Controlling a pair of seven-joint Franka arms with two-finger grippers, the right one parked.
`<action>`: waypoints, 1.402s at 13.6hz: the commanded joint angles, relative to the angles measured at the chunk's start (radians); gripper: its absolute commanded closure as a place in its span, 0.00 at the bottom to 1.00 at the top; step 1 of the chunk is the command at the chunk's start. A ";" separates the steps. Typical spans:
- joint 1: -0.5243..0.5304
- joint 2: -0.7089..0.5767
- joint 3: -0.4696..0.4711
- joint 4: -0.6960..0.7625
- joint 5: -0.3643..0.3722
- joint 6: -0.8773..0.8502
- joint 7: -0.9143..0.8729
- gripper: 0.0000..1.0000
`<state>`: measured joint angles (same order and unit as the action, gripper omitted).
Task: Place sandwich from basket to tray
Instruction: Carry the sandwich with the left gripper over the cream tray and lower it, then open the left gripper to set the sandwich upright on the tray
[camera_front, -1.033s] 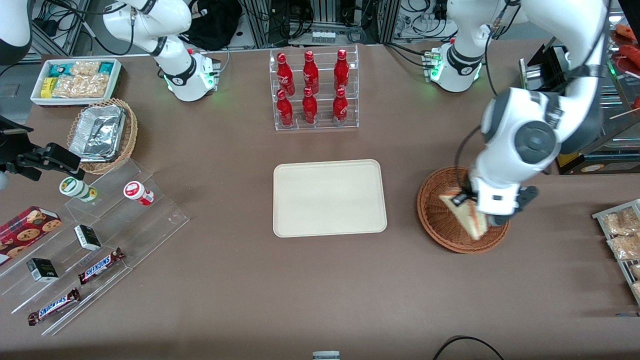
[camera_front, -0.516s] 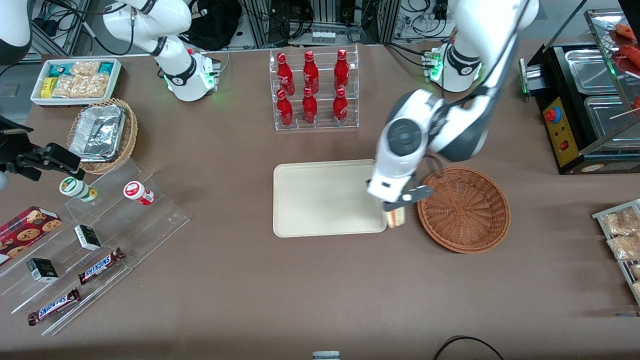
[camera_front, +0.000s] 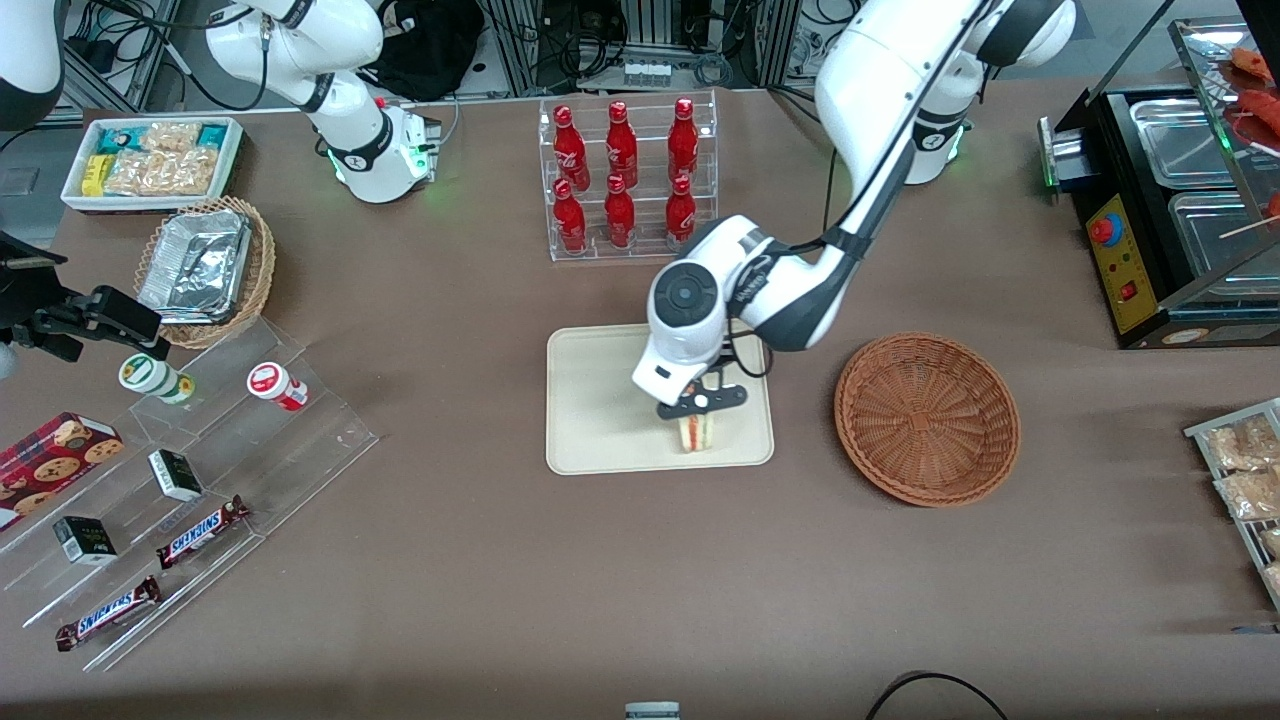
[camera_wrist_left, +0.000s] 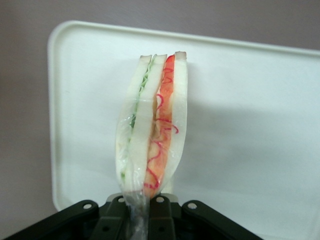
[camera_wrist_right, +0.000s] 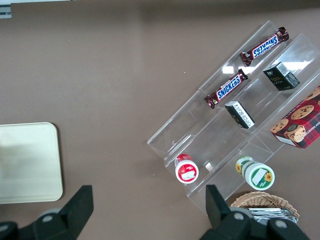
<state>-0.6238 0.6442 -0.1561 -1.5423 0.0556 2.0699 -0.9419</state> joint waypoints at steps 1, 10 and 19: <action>-0.037 0.023 0.009 0.031 0.007 0.007 0.002 0.90; -0.091 0.065 0.007 0.041 0.003 0.062 -0.012 0.57; -0.012 -0.213 0.041 0.027 0.010 -0.253 -0.002 0.00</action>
<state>-0.6832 0.5622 -0.1254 -1.4811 0.0564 1.9372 -0.9444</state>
